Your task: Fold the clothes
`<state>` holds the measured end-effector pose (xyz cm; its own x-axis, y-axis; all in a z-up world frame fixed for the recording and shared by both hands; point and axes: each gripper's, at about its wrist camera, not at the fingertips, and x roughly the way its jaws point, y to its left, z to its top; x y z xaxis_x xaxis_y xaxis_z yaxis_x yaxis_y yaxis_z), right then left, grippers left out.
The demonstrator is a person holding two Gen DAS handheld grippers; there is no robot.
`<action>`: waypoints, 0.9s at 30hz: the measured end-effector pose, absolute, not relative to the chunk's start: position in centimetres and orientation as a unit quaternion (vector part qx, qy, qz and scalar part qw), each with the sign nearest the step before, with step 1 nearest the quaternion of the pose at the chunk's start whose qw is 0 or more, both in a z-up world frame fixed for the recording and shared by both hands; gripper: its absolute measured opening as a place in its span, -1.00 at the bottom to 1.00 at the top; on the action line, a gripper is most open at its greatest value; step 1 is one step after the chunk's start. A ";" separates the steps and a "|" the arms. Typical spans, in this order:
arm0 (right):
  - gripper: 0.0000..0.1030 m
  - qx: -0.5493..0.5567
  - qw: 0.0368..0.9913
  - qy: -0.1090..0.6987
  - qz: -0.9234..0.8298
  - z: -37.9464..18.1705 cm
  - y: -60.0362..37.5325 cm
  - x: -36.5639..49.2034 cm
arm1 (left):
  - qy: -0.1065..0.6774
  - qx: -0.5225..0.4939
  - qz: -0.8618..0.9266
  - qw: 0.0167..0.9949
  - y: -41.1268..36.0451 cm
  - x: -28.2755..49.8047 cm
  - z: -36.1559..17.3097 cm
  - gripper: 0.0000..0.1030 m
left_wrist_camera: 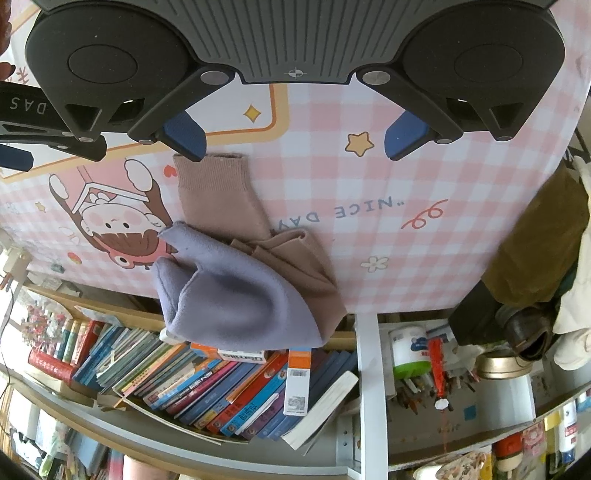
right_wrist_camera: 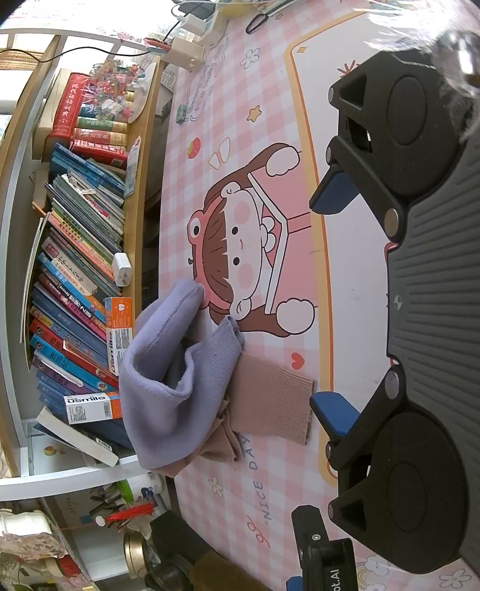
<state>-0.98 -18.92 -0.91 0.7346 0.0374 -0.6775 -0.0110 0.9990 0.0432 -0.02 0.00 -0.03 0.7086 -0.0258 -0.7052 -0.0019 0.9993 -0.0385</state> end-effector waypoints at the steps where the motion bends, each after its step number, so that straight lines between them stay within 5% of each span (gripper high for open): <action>1: 1.00 0.018 0.931 0.364 0.013 -0.9 -18.9 -1.0 | 0.383 -0.017 -0.006 0.924 0.0 0.0 -0.1 1.00; 27: 1.00 0.018 0.931 0.364 0.012 -1.0 -18.9 -1.3 | 0.385 -0.023 -0.009 0.923 0.0 -0.2 -0.3 1.00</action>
<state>-1.26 -18.89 -0.98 0.7344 0.0361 -0.6778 -0.0095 0.9990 0.0428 -0.23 0.01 -0.32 0.7033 -0.0336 -0.7101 -0.0014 0.9988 -0.0486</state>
